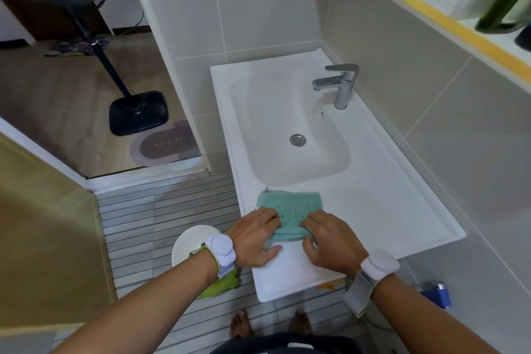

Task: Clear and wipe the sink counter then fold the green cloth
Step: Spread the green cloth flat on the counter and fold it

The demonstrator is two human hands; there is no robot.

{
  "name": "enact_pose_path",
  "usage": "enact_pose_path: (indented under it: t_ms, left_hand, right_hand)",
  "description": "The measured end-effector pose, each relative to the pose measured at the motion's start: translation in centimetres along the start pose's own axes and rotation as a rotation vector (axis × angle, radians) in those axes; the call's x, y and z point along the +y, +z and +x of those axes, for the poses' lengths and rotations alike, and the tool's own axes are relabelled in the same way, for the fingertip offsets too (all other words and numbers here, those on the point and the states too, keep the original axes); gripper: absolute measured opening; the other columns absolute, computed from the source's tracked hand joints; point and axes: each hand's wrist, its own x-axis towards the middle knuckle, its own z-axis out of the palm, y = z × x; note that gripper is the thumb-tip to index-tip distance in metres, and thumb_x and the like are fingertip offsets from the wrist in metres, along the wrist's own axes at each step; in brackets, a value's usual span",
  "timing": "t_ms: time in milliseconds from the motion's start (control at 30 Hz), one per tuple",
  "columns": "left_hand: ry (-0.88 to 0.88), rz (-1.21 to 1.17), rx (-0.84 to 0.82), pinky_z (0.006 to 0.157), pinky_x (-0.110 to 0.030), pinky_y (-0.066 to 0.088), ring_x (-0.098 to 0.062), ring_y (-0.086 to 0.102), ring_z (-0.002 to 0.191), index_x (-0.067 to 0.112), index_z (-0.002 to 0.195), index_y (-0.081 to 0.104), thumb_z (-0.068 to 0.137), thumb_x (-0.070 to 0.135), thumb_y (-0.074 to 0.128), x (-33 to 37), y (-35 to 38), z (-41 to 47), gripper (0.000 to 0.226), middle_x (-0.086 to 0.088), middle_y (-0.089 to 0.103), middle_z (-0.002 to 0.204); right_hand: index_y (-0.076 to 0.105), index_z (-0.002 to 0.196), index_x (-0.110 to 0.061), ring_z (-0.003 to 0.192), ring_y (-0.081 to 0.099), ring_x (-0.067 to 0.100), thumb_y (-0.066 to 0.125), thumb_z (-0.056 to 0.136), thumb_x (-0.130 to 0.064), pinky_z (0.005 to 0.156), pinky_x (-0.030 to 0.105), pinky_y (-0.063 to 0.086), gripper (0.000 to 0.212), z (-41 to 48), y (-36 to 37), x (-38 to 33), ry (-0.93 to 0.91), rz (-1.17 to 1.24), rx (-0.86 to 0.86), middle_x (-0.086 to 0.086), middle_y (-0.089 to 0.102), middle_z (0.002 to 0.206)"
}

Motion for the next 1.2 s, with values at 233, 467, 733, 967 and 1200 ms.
enact_pose_path:
  t_ms: [233,467,733,967,1200]
  left_hand:
    - [-0.412,-0.452,0.041,0.064,-0.024,0.046,-0.019,0.063,0.075,0.013,0.093,0.065,0.087,0.025,0.064,-1.1,-1.5,2.6,0.013,-0.003,0.07,0.086]
    - [-0.677,-0.646,0.094,0.056,-0.025,0.04,-0.013,0.052,0.058,0.016,0.071,0.064,0.083,0.03,0.072,-3.3,-1.3,5.2,0.021,0.004,0.059,0.064]
    - [-0.848,-0.61,0.152,0.064,-0.039,0.054,-0.019,0.059,0.065,0.014,0.073,0.065,0.074,0.034,0.079,-3.8,-1.0,6.4,0.025,-0.008,0.069,0.077]
    - [-0.845,-0.521,0.134,0.056,-0.031,0.042,-0.021,0.054,0.064,0.014,0.079,0.057,0.072,0.038,0.079,-3.4,-1.0,6.8,0.033,-0.004,0.062,0.074]
    - [-0.432,0.286,0.328,0.068,-0.041,0.045,-0.034,0.056,0.087,0.009,0.104,0.065,0.073,0.019,0.065,-0.2,-0.6,6.3,0.032,-0.012,0.061,0.104]
  right_hand:
    - [0.061,0.098,-0.02,0.075,0.06,0.013,0.052,0.083,-0.021,0.065,0.022,0.045,0.018,2.0,-1.1,1.3,0.252,0.387,-0.014,-0.005,0.066,0.09]
    - [0.06,0.105,-0.025,0.086,0.066,0.011,0.055,0.094,-0.022,0.07,0.022,0.054,0.012,3.8,-0.1,2.6,0.497,0.67,0.064,-0.002,0.069,0.095]
    - [0.066,0.094,-0.016,0.076,0.066,0.012,0.06,0.092,-0.026,0.058,0.017,0.05,0.012,5.0,0.4,3.0,0.654,0.682,0.088,0.001,0.069,0.085]
    - [0.065,0.091,-0.014,0.074,0.065,0.016,0.06,0.091,-0.026,0.06,0.025,0.053,0.013,5.4,0.9,2.8,0.66,0.568,0.088,0.003,0.068,0.083]
    - [0.057,0.125,-0.012,0.124,0.048,0.03,0.058,0.084,-0.016,0.098,0.046,0.042,0.041,5.1,1.0,0.4,0.36,-0.109,0.321,0.01,0.055,0.133]
